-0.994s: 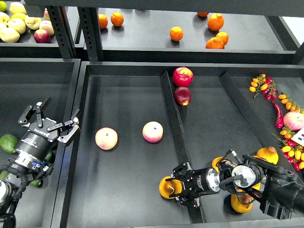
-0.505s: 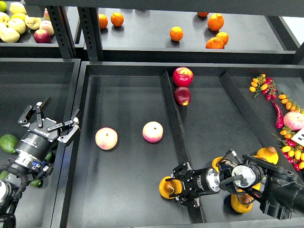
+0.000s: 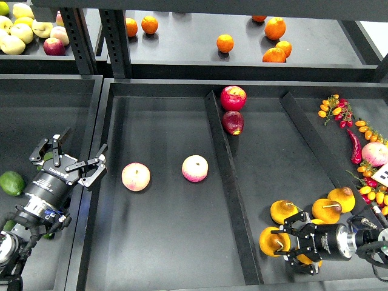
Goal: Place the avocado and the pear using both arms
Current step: 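Carry the pear into the bin of yellow pears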
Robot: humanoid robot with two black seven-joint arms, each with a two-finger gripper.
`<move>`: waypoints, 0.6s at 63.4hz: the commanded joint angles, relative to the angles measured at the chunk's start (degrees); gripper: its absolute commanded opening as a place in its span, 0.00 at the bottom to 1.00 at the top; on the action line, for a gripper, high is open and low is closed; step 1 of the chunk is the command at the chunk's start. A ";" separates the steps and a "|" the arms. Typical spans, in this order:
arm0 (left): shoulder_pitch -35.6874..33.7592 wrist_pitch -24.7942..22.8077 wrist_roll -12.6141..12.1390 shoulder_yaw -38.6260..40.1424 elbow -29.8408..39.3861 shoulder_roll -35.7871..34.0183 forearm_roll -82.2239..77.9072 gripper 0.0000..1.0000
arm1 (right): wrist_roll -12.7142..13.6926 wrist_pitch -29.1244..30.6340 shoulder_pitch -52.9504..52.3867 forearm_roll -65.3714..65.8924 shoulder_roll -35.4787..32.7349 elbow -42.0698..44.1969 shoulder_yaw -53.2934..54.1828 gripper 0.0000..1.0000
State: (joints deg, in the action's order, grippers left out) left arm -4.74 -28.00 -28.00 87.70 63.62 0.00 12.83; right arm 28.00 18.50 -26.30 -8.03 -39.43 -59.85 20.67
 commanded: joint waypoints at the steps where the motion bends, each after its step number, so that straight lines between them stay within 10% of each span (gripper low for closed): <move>1: 0.08 0.00 0.00 0.01 0.11 0.00 0.00 0.99 | 0.00 0.84 0.81 0.74 0.05 0.43 -0.01 0.37; 38: 0.00 0.00 0.00 -0.08 -0.07 0.00 0.00 0.99 | 0.00 2.42 1.25 2.76 0.49 4.12 0.07 0.50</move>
State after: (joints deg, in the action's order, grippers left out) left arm -4.68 -28.00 -28.00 87.63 63.58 0.00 12.83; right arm 28.00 20.92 -25.09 -5.31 -38.99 -56.29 20.66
